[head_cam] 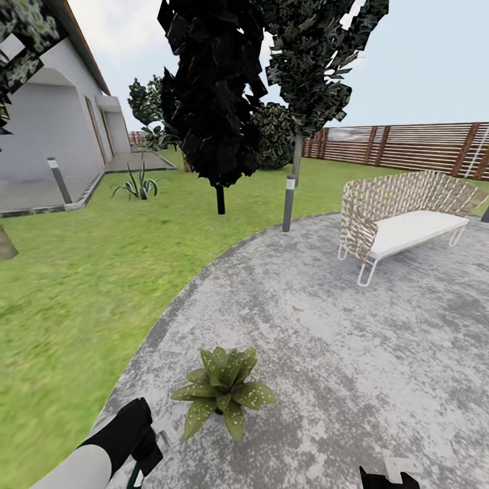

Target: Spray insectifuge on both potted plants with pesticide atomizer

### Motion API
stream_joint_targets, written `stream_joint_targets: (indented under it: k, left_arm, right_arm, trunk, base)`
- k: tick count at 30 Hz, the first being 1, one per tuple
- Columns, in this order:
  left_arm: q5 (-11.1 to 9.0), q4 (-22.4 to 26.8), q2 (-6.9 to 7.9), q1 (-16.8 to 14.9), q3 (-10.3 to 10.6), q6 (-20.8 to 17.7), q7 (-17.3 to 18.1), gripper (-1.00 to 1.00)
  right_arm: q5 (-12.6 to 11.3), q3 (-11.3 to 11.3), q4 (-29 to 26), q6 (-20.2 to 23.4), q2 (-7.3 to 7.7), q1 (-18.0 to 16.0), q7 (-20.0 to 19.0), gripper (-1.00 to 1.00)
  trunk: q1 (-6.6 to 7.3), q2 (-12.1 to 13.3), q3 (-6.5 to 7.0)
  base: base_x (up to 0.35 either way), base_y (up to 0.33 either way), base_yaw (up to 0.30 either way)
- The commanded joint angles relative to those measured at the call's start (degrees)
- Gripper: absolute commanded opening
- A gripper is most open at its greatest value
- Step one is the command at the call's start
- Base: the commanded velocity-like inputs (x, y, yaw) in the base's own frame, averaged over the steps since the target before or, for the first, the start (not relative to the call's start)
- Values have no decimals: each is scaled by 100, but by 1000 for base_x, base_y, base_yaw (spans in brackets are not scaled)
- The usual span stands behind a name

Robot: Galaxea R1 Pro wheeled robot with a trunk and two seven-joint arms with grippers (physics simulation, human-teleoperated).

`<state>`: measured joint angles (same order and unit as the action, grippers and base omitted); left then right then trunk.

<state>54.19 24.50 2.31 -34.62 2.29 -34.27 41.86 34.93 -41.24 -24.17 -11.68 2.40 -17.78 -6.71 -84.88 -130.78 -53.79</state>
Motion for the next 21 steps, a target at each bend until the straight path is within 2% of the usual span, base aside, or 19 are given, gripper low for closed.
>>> stream_joint_targets:
  k: [1,9,21]
  left_arm:
    - [27,13,-17,-1,30,-20,36,-100]
    - [39,90,-118,-10,31,-46,33,-100]
    - [39,99,-122,-19,27,-45,33,-100]
  right_arm:
    - [31,-48,0,-27,-3,-6,-42,100]
    - [31,-46,0,-27,-3,-6,-42,100]
    - [31,-49,0,-27,-3,-6,-41,100]
  trunk:
    - [1,-2,-5]
    - [1,-2,-5]
    - [1,-2,-5]
  base:
    - [0,0,21]
    - [-67,-57,3]
    - [-294,-87,0]
